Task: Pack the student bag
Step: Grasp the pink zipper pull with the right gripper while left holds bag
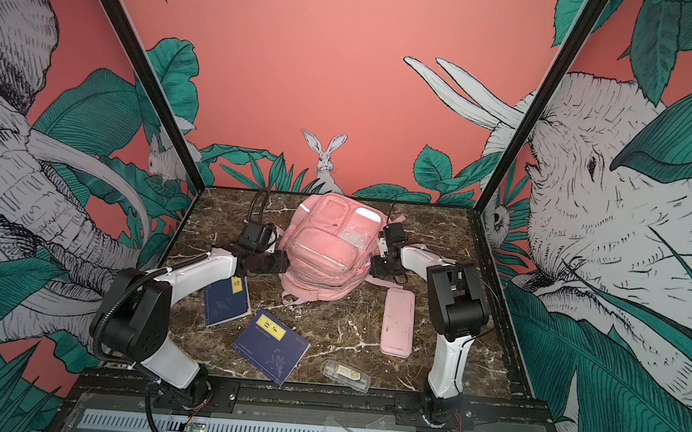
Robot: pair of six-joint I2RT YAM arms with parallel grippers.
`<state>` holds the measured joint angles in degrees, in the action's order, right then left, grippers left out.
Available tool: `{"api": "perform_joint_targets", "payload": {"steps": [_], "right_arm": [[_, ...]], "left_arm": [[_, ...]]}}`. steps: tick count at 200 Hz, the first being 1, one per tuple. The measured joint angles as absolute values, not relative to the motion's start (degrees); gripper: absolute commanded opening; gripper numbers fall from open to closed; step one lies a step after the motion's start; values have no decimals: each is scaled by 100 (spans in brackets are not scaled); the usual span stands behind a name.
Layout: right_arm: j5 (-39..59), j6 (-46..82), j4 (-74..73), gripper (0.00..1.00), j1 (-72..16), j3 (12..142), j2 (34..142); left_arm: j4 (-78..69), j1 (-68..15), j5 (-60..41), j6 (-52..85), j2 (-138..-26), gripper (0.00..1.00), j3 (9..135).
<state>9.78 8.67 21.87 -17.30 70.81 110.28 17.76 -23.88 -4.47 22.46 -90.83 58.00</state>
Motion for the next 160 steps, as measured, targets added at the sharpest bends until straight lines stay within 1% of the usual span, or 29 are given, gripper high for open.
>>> {"api": "perform_joint_targets", "payload": {"steps": [39,69,100,138,160], "right_arm": [[1103,860,2132,49,-1728,7059,11021],[1238,860,2145,42,-1728,7065,11030],[1306,869,2088,40,-1728,6991,11004],[1356,904,1855,37,-1776,6399,10606],[1345,932,1848,37,-1791,6292,10519]], "left_arm": [[1861,-2816,-353,2091,-9000,59,6173],[1859,-2963,-357,2084,-9028,60,6193],[1861,-3020,-355,2091,-9107,60,6193],[1859,-3024,-355,2091,-9113,60,6193],[1855,-3024,-364,2093,-9131,60,6193]]}}
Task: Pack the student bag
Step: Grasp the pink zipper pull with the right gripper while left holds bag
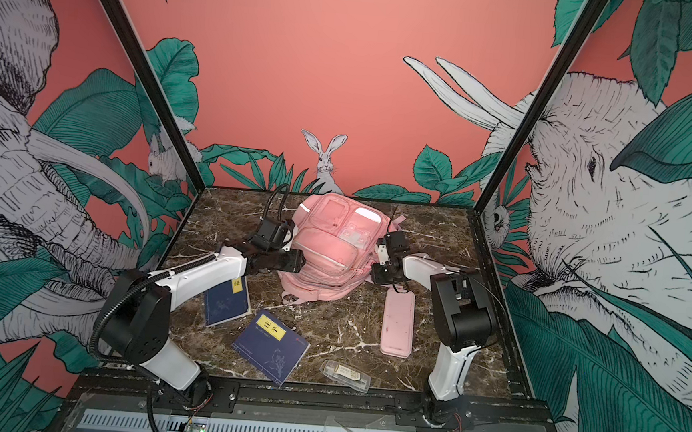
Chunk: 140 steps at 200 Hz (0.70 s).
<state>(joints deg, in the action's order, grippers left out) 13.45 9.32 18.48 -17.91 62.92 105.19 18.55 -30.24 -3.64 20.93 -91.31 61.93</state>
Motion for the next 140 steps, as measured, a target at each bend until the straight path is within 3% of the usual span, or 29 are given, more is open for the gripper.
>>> {"api": "perform_joint_targets", "payload": {"steps": [92,140], "right_arm": [[1048,996,2091,38,-1800,6761,10814],[961,1011,2126,30,-1800,6807,10849]], "left_arm": [[1844,-3024,-386,2119,-9192,60,6106],[1848,-3037,-386,2143,-9190,60,6055]]}}
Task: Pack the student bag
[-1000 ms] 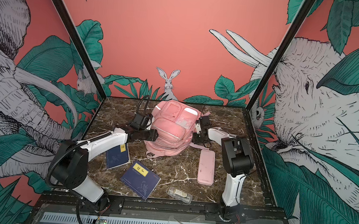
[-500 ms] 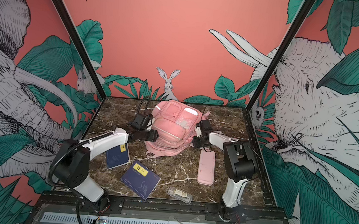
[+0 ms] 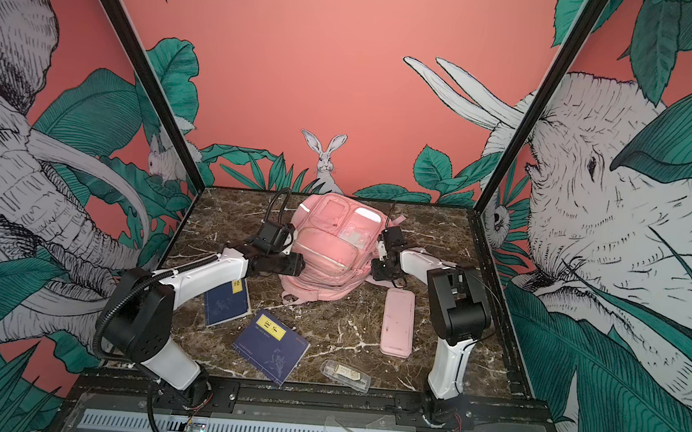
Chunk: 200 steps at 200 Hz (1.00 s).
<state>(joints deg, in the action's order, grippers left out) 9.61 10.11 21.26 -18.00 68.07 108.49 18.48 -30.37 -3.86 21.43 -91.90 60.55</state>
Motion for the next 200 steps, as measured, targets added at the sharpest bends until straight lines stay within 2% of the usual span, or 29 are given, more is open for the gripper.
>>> {"api": "perform_joint_targets", "payload": {"steps": [82,145,200], "right_arm": [[974,1009,2134,11,-1800,6807,10868],[978,1007,2139,4,-1813,6549,10530],[958,1004,2383,4,-1881,6552,10379]], "left_arm": [[1809,-3046,-414,2198,-9190,60,6031],[1682,-3118,-576,2327,-9341,60,6005],[1568,-3424,-805,2508,-9727,64,6547]]}}
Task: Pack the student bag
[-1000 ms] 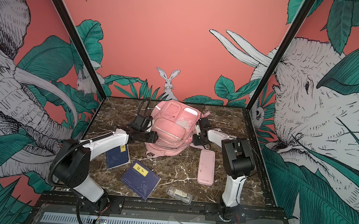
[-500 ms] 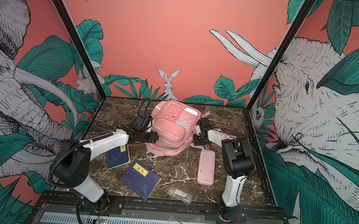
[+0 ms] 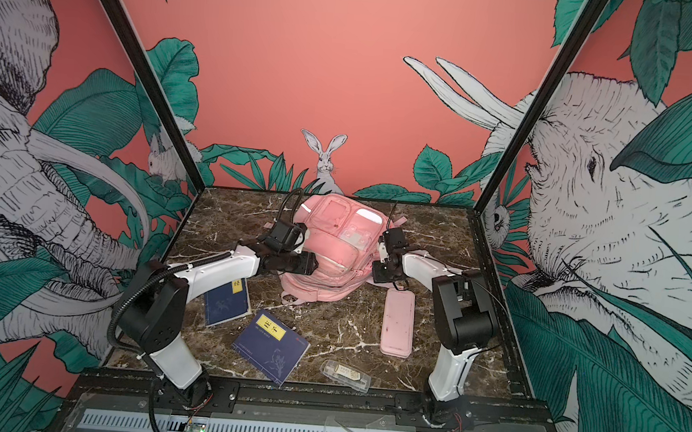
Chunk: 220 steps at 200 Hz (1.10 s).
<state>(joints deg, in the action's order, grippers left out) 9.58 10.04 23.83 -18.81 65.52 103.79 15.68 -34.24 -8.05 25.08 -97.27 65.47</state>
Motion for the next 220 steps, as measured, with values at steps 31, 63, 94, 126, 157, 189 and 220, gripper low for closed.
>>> {"api": "perform_joint_targets", "payload": {"steps": [31,63,94,126,157,189,220], "right_arm": [[919,980,2521,4,-1938,6552,10324],[893,956,2576,4,-1959,6552,10324],[875,932,2602,4,-1973,6552,10324],[875,895,2604,4,-1975,6552,10324],[875,882,2609,4,-1986,6552,10324],[860,880,2655,3,-2040,6571,10324],[832,875,2720,3,-2104,6576,10322]], "left_arm": [[1385,-3579,-987,2705,-9926,64,6624],[1317,-3710,-1155,2904,-9970,67,6624],[1225,-3789,-1208,3122,-9841,71,6420],[1175,-3813,-1192,3474,-9332,72,5863],[932,-3811,-1179,3811,-9251,72,5756],[414,-3813,-1315,4254,-9741,70,5808],[-161,-3811,-1321,4748,-10154,64,5850]]}}
